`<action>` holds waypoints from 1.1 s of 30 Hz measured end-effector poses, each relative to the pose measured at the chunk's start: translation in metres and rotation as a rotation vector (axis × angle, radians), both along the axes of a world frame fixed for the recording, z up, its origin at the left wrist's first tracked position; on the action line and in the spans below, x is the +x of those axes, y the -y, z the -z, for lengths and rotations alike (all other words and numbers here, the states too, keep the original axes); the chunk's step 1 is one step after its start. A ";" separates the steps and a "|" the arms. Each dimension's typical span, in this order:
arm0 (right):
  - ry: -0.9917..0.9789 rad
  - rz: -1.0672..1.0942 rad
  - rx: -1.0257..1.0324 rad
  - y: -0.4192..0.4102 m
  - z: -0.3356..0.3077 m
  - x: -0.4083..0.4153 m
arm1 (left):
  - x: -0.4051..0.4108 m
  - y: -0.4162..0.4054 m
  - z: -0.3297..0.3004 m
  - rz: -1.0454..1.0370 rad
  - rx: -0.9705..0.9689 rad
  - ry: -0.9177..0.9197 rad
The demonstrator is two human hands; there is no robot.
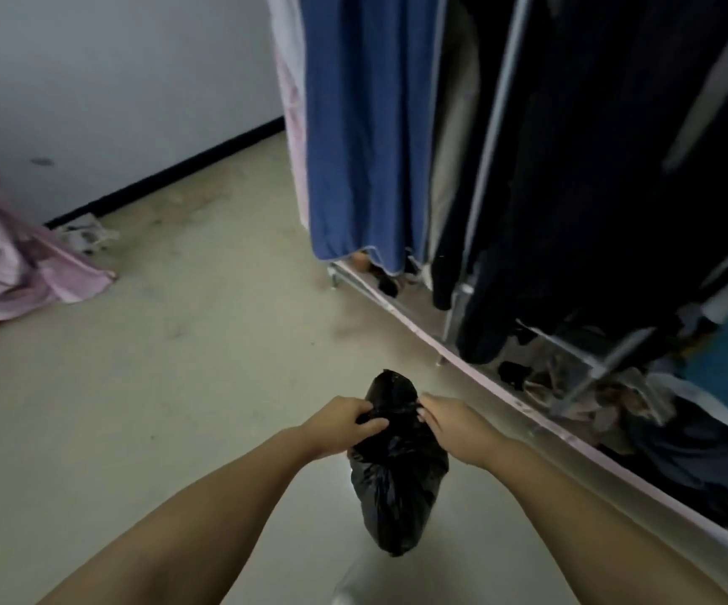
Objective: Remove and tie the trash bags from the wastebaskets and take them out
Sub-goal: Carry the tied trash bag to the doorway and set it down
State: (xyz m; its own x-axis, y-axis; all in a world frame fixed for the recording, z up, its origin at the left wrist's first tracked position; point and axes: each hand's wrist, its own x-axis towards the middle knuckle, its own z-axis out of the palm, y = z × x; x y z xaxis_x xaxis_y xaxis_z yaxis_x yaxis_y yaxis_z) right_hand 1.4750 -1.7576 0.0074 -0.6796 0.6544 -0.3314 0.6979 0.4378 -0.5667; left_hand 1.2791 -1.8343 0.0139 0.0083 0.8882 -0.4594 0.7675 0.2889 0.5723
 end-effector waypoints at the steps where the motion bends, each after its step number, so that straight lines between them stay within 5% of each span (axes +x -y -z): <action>1: -0.005 -0.027 0.010 -0.002 -0.003 -0.026 | -0.026 0.003 -0.002 -0.024 0.002 -0.007; 11: -0.046 -0.342 0.026 -0.067 0.006 -0.235 | -0.208 -0.013 0.009 -0.235 0.009 -0.090; 23: -0.045 -0.684 0.061 -0.253 -0.015 -0.481 | -0.403 -0.162 -0.008 -0.541 0.029 -0.064; 33: -0.006 -0.731 0.164 -0.398 -0.002 -0.685 | -0.600 -0.296 -0.003 -0.513 0.115 -0.068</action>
State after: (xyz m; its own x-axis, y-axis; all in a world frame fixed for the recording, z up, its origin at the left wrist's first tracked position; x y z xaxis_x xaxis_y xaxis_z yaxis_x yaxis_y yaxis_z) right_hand 0.7899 -1.3594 0.0089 -0.9618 0.0757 -0.2631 0.1935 0.8680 -0.4573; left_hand 0.6787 -1.5379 0.0173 -0.4672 0.8148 -0.3433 0.5804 0.5755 0.5761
